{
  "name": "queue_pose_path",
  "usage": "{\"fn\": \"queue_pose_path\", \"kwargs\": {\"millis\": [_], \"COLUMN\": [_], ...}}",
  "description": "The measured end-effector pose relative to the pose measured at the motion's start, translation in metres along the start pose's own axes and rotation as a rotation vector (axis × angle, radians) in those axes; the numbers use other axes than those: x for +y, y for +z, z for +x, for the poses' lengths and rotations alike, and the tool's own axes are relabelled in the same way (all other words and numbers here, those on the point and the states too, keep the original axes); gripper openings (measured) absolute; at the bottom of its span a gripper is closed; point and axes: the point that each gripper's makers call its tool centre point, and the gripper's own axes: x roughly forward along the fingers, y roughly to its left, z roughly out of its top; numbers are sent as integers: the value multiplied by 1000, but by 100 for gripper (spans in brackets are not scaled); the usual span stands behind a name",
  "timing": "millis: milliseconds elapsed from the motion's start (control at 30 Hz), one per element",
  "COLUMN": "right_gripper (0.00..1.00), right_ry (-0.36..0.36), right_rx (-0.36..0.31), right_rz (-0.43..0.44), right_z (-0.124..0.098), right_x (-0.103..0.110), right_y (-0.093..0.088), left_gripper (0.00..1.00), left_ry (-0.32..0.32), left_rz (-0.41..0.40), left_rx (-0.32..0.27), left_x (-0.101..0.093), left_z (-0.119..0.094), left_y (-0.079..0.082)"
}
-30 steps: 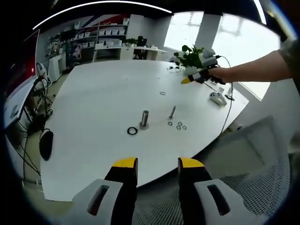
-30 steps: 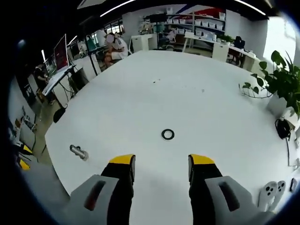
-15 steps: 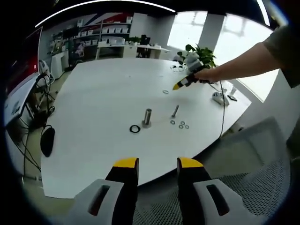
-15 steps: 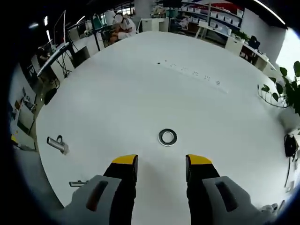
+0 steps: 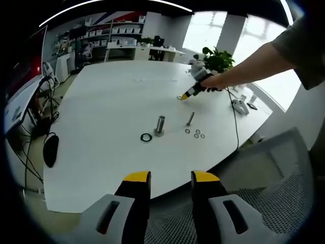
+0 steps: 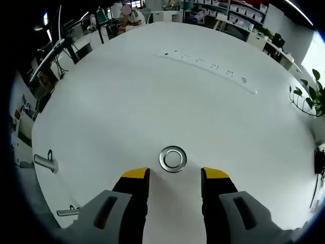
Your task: Place the washer onto the threaded stud by aligning its center hole with the stud, sliding it down to the base, and recovering from edge contact or off-axis alignment until the washer reaches the visible bottom stop.
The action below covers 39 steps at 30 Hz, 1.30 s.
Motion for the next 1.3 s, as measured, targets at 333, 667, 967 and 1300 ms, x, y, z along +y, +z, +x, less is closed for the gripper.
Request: {"fn": "queue_pose_path", "kwargs": {"millis": [333, 667, 967, 1300], "right_gripper": [38, 36, 31, 26], "right_ry": [25, 65, 91, 101], "right_rx": [11, 86, 225, 345], "right_rz": [-46, -131, -216, -312], "right_z": [11, 13, 15, 17], "right_x": [5, 6, 2, 7], "right_y": [11, 12, 11, 9], "left_gripper": [28, 27, 27, 26], "left_ry": [0, -3, -5, -4], "left_rz": [-4, -5, -3, -4], "left_rx": [2, 0, 1, 2], "left_x": [1, 1, 1, 1], "left_z": [0, 0, 0, 0], "left_y": [0, 0, -1, 0]}}
